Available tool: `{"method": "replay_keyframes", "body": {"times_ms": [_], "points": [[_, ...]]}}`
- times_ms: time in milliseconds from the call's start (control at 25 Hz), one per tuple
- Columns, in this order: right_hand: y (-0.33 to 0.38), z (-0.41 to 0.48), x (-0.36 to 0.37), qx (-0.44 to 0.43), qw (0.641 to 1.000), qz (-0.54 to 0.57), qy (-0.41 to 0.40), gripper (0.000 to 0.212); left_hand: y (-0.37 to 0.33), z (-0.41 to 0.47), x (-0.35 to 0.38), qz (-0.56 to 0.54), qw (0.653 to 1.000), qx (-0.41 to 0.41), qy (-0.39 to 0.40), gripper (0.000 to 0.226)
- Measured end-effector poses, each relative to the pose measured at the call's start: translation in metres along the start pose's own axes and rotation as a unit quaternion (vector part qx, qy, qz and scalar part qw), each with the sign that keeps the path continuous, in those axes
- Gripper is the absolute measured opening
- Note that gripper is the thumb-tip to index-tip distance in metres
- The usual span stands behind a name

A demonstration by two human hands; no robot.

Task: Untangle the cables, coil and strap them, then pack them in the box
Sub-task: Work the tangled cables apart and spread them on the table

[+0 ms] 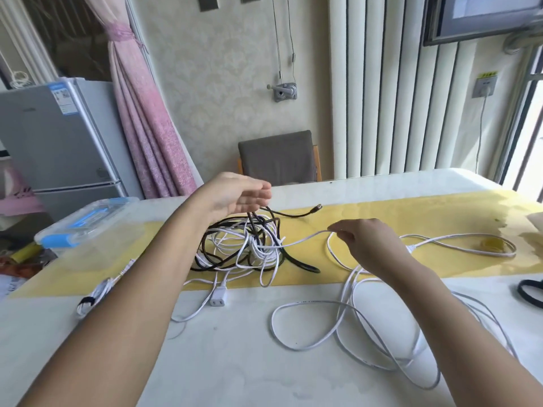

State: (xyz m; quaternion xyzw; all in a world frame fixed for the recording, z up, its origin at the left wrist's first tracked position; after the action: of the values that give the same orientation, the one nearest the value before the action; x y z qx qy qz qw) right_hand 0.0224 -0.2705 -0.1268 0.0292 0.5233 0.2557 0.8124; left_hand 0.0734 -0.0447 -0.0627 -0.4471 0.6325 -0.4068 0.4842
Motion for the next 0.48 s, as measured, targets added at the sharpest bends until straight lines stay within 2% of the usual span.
{"method": "replay_keyframes", "body": {"times_ms": [80, 160, 200, 280, 360, 440, 480], "points": [[0.001, 0.001, -0.001, 0.001, 1.0, -0.02, -0.01, 0.027, 0.026, -0.02, -0.023, 0.217, 0.972, 0.02, -0.086, 0.019], [0.008, 0.004, 0.004, -0.001, 0.999, -0.041, 0.012, 0.029, 0.059, -0.032, -0.031, 0.362, 0.93, -0.022, -0.064, 0.027], [0.013, 0.004, 0.007, -0.005, 0.999, -0.047, 0.024, 0.031, 0.076, -0.034, -0.029, 0.396, 0.917, -0.044, -0.033, 0.03], [0.027, 0.0, 0.013, -0.023, 0.998, -0.034, 0.042, 0.034, 0.103, -0.027, -0.02, 0.379, 0.924, -0.044, -0.005, 0.028], [0.045, -0.004, 0.02, -0.059, 0.996, 0.006, 0.066, 0.032, 0.117, -0.018, -0.016, 0.297, 0.953, -0.009, -0.066, 0.021], [0.064, -0.008, 0.027, -0.101, 0.99, 0.044, 0.091, 0.028, 0.121, -0.017, -0.017, 0.273, 0.95, 0.024, -0.149, 0.028], [0.072, -0.01, 0.031, -0.115, 0.987, 0.052, 0.096, 0.026, 0.122, -0.017, -0.017, 0.276, 0.947, 0.042, -0.157, 0.029]]}}
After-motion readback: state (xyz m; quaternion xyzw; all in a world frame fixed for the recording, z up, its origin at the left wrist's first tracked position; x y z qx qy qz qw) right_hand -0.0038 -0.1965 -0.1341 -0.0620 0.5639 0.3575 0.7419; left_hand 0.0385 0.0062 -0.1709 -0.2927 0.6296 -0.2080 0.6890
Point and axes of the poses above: each hand's wrist, its own z-axis towards the middle knuckle, its own x-axis out of the palm, y = z × x, the point moved 6 cm from there along z, towards the middle knuckle, and after that the axes turned 9 degrees about -x, right-handed, at the moved point
